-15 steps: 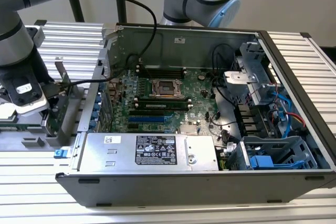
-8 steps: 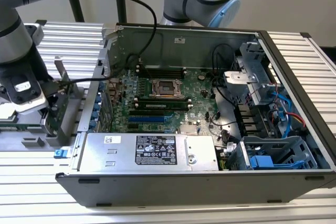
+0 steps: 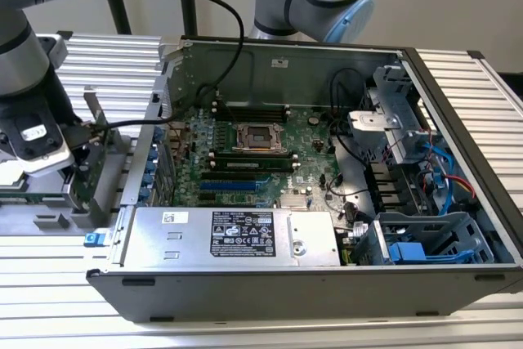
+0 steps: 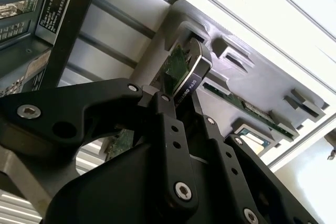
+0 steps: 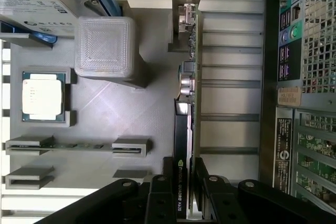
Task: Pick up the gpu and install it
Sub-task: 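Pick up the gpu and move the gpu toward the slot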
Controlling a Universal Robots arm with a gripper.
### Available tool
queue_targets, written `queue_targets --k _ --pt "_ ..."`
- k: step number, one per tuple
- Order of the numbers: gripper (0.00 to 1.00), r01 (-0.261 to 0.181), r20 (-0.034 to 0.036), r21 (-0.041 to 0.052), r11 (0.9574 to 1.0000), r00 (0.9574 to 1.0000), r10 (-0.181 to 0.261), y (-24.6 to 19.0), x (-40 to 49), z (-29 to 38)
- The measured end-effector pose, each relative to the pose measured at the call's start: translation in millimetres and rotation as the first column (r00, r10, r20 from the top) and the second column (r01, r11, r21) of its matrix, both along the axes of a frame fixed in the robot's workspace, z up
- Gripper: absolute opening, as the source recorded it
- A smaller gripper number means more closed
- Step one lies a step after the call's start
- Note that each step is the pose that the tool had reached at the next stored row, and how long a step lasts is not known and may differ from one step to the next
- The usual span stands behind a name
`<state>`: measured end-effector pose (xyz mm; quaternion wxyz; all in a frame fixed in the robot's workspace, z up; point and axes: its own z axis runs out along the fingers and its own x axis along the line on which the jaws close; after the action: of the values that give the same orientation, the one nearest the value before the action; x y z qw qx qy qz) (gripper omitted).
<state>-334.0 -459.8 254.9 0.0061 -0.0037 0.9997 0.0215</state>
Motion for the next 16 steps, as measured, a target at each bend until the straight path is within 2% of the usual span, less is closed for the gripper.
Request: queue_targets --k 16 --pt "0.0 0.0 0.0 0.0 1.0 1.0 0.0 0.0 0.0 7.1"
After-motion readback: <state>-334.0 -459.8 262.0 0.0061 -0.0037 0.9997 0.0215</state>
